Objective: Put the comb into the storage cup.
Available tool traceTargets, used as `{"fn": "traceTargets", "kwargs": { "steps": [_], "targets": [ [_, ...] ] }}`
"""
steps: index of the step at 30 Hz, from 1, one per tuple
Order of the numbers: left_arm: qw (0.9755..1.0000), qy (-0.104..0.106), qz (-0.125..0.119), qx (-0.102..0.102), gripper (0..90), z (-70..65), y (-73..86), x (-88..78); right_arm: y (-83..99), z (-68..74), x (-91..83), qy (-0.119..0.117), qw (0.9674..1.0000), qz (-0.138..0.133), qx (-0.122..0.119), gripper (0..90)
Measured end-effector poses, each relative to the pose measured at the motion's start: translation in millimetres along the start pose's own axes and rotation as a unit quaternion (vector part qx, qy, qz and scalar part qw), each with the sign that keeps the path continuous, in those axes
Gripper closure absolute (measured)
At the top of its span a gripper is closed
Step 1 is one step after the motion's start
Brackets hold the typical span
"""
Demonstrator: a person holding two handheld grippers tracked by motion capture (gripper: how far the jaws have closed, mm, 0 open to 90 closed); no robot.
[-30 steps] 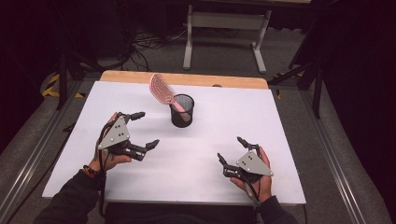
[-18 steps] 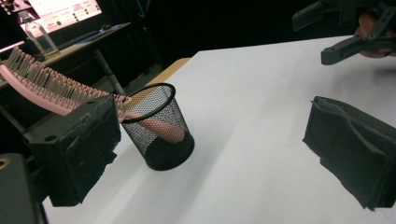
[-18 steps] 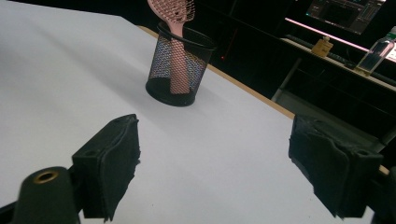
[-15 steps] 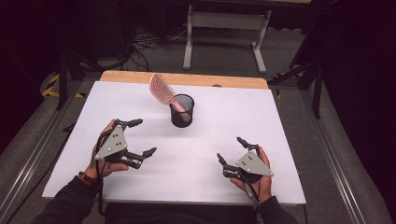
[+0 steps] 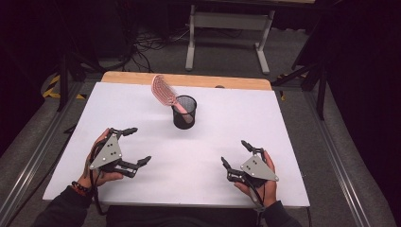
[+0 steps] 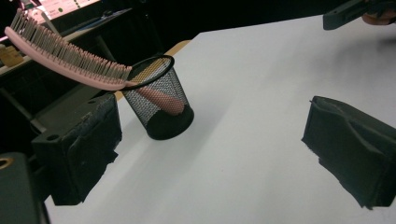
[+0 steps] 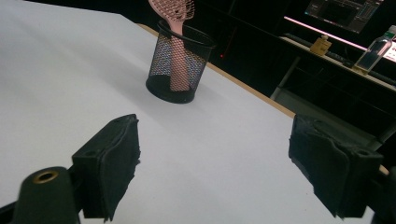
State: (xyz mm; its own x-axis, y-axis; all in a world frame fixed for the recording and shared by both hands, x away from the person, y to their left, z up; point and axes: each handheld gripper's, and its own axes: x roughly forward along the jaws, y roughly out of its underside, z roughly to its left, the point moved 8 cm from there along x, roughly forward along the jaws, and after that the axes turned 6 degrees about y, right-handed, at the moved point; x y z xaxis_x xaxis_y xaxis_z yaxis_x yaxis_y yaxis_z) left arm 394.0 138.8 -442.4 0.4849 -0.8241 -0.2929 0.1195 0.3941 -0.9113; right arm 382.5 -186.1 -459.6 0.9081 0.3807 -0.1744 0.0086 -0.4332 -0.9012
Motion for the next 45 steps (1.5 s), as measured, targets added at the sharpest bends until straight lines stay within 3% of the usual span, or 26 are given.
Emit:
{"fn": "traceTargets", "kwargs": {
  "steps": [6,11,23,28,32,36,40,45],
  "targets": [
    [1.0000,-0.004,0.008,-0.001,5.4,-2.3,10.1,-7.7,2.3,-0.2,-2.9,0.000,1.0000,0.004,0.000,16.8],
    [0.9998,-0.004,0.016,-0.015,5.5,-6.0,21.6,-12.4,3.3,0.5,-3.2,0.000,1.0000,0.006,-0.002,16.8],
    [0.9985,-0.026,0.041,-0.023,6.2,-5.6,47.1,-24.0,4.6,1.2,-4.7,-0.001,1.0000,0.008,-0.003,16.5],
    [0.9976,-0.033,0.049,-0.036,5.5,-5.0,56.0,-30.8,4.6,2.5,-4.9,-0.003,1.0000,0.008,-0.002,16.3],
    [0.9962,-0.034,0.053,-0.060,5.5,-6.2,65.5,-36.5,6.2,2.8,-5.3,-0.005,0.9999,0.011,0.000,16.0],
    [0.9951,-0.042,0.059,-0.068,5.4,-5.5,71.4,-42.2,7.4,2.3,-5.2,-0.007,0.9999,0.013,0.007,14.3],
    [0.9936,-0.045,0.048,-0.092,5.1,-2.6,74.3,-48.2,9.0,2.3,-5.2,-0.008,0.9998,0.015,0.012,12.4],
    [0.9924,-0.047,0.050,-0.102,4.7,1.1,78.4,-48.7,12.3,3.8,-3.3,-0.016,0.9996,0.020,0.012,11.1]
  ]
}}
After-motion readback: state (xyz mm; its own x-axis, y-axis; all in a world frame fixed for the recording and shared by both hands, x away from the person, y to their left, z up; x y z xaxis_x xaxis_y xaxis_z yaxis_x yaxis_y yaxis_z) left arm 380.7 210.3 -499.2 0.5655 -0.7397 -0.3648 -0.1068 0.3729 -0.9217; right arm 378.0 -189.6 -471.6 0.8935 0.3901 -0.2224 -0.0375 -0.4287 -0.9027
